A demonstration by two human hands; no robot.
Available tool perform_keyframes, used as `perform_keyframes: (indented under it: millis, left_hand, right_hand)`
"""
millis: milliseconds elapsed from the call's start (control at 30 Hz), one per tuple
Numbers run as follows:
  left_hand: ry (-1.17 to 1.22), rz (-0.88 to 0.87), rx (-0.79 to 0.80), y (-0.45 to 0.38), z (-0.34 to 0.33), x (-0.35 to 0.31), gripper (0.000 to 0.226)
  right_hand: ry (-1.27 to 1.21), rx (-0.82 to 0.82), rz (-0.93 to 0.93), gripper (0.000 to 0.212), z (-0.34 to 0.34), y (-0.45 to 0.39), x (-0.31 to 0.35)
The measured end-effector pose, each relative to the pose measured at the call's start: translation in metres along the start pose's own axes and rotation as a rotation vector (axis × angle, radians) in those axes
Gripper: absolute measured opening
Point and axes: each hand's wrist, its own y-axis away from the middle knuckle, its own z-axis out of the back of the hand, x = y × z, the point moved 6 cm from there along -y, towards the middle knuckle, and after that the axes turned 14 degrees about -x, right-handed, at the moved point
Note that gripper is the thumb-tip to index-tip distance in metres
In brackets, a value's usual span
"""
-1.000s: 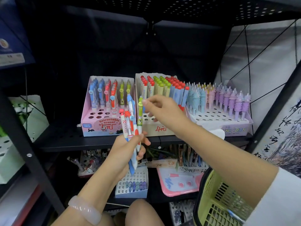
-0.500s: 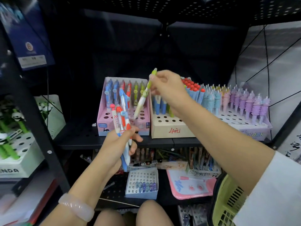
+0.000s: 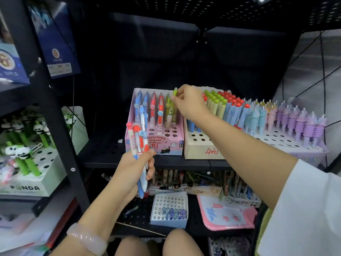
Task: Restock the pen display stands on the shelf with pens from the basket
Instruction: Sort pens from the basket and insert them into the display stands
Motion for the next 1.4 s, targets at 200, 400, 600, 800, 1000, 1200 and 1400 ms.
perform_keyframes:
  millis: [200,400,600,800,1000,1200,1400]
  left_hand:
    - [-0.034,-0.014,0.001,-0.002,0.003,-0.001,0.023]
    - [-0.027,-0.005,0.021,0.002,0.001,-0.001,0.021]
    - [0.153,0.077,0.2,0.009,-0.007,0.0,0.012]
    - [0.336,0.142,0.338,0.018,-0.015,-0.008,0.014]
    - [0.329,0.151,0.359,0.02,-0.012,-0.01,0.013]
    - [0.237,0.126,0.233,0.013,0.001,-0.006,0.032]
    - [0.15,0.156,-0.014,0.003,0.023,-0.002,0.033]
  right_hand:
    - [0.082,0.147,-0.017,0.029,-0.027,0.008,-0.007]
    - [0.185,0.194,0.015,0.027,-0.027,0.017,-0.011]
    - [-0.323,-0.058,-0.09,0.01,0.008,0.027,0.012]
    - [-0.769,0.473,-0.332,0.031,-0.018,0.066,0.024]
    - [-1.052,0.651,-0.417,0.028,-0.029,0.073,0.037]
    - [-1.042,0.38,-0.374,0.023,-0.017,0.039,0.049]
    - [-0.406,0.001,0.012,0.008,-0.009,-0.002,0.053]
